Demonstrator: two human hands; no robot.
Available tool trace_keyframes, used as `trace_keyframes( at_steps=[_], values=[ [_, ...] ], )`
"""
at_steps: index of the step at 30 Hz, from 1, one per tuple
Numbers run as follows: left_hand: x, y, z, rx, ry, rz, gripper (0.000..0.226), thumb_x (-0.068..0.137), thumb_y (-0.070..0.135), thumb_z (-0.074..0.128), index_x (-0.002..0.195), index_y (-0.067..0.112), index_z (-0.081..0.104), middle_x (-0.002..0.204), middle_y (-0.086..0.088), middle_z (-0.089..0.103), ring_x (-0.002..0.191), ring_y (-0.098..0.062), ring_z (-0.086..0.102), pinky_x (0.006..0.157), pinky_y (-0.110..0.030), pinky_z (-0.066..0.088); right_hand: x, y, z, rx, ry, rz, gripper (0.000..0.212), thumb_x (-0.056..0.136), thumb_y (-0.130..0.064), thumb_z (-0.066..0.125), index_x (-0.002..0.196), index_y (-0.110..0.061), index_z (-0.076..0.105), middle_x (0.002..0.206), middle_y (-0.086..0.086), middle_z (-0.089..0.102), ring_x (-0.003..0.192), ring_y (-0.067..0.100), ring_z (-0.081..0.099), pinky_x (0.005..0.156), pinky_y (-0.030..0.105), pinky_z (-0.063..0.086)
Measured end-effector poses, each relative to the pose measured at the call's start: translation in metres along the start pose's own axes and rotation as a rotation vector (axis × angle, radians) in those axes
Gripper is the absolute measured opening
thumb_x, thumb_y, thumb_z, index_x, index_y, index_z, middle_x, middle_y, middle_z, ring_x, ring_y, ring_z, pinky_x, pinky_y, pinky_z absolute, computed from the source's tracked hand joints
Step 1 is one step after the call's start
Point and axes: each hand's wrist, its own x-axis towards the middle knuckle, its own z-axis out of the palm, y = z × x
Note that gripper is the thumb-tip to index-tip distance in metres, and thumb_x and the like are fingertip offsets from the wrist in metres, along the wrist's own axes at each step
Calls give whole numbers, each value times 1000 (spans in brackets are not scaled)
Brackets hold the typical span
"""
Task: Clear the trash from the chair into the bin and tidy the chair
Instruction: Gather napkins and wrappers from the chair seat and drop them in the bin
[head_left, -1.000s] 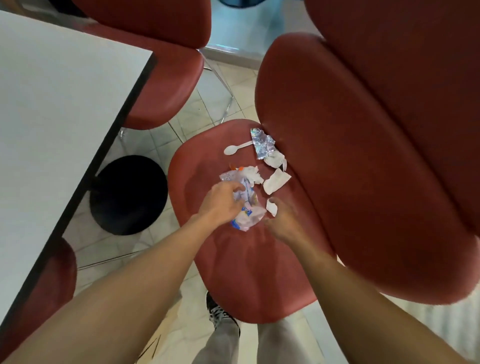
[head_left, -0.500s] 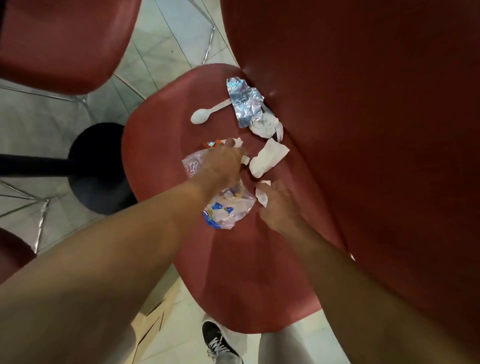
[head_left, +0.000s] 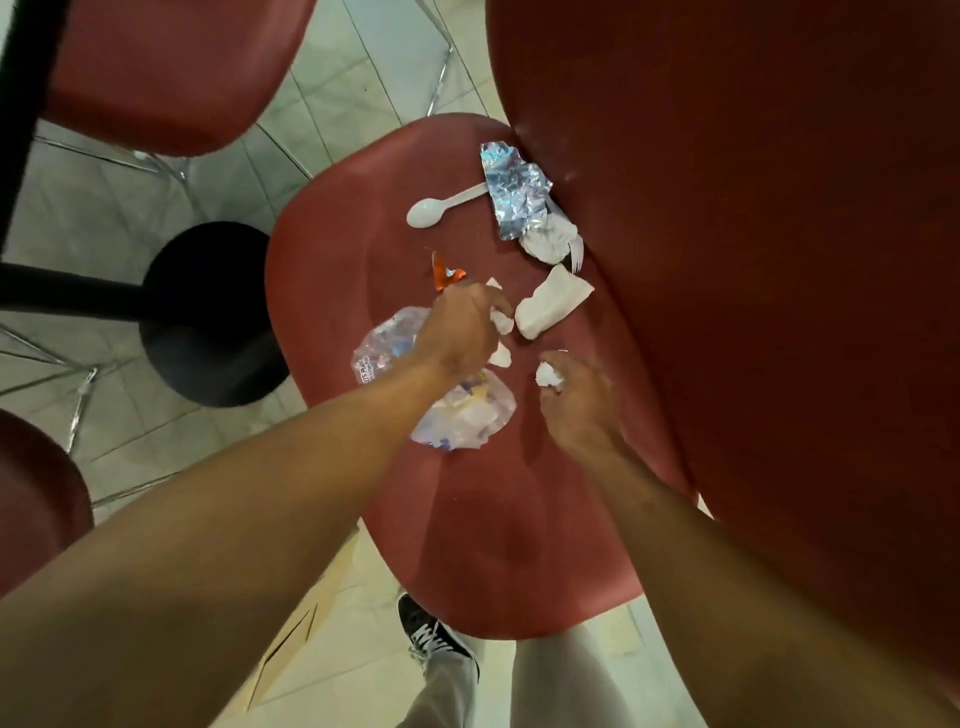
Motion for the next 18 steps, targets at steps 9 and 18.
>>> trace_keyframes(
  at_steps=[9, 18],
  values=[
    [-114, 7, -48, -186, 167, -47, 26, 79, -1, 61, 91, 15, 77, 90, -1, 72, 84, -14, 64, 67, -11, 37, -92, -37, -20, 27, 77, -99, 40, 84, -14, 56, 121, -28, 62, 117, 6, 63, 108, 25, 59, 92, 32, 47],
    [-258, -45, -61, -200, 229, -75, 27, 78, 6, 64, 96, 21, 77, 98, -6, 73, 90, -22, 66, 71, -17, 41, -213, -70, 12, 71, 134, -150, 38, 78, -18, 60, 114, -28, 66, 101, 8, 67, 90, 24, 64, 79, 26, 48]
  ],
)
